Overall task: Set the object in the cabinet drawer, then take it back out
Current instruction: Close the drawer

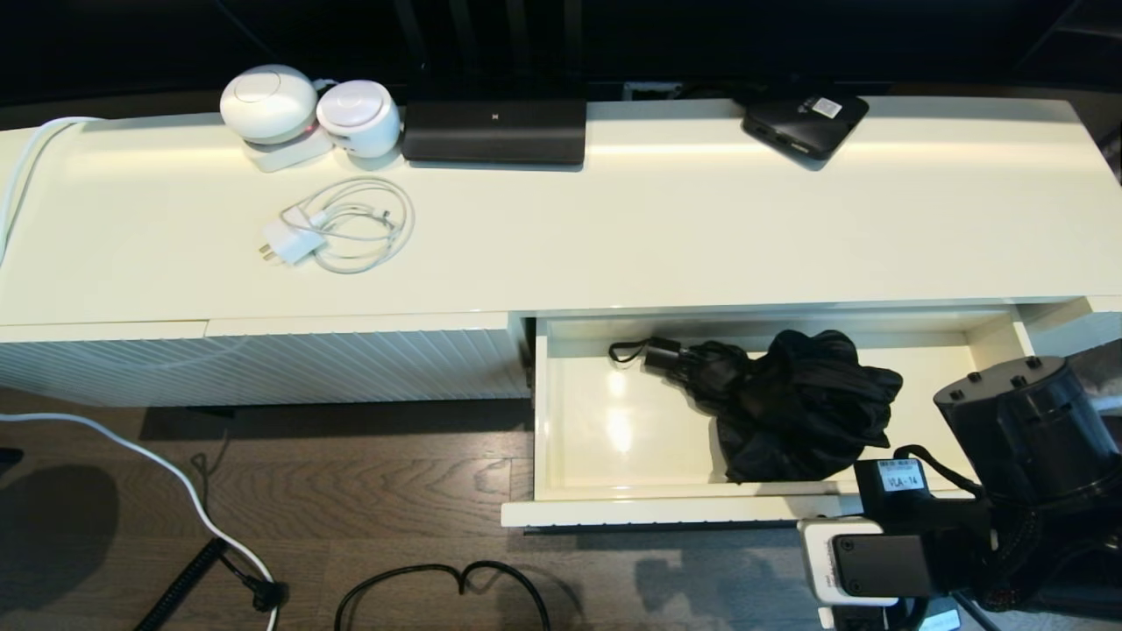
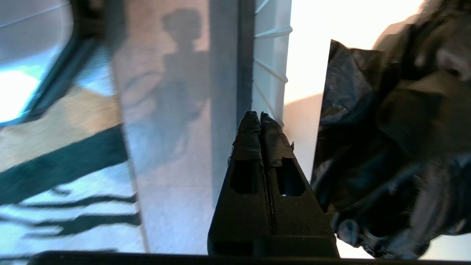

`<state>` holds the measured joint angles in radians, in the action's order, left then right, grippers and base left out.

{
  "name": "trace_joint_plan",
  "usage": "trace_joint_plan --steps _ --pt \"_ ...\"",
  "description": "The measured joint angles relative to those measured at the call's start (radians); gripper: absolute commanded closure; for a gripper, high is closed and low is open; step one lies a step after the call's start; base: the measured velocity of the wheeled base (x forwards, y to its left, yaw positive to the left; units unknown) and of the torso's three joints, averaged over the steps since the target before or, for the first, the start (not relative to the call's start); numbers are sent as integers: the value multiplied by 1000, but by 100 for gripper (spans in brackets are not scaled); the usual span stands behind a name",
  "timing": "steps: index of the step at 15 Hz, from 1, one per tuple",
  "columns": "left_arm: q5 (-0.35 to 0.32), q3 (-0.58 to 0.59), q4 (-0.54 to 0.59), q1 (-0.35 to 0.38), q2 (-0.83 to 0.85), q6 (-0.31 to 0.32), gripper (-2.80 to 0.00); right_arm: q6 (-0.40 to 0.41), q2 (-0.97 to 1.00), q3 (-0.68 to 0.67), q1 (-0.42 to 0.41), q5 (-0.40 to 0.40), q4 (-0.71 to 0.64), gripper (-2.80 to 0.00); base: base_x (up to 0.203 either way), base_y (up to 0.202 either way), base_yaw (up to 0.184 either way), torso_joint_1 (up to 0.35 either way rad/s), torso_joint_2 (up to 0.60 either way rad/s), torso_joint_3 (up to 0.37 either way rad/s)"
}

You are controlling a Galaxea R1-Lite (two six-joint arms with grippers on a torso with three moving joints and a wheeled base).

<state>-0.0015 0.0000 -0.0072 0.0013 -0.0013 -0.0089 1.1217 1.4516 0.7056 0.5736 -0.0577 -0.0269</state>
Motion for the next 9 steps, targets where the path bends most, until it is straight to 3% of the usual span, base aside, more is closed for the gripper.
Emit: trace_joint_plan --steps 9 --pt "0 0 0 0 0 1 0 6 45 -49 -6 -27 178 0 0 0 0 0 0 0"
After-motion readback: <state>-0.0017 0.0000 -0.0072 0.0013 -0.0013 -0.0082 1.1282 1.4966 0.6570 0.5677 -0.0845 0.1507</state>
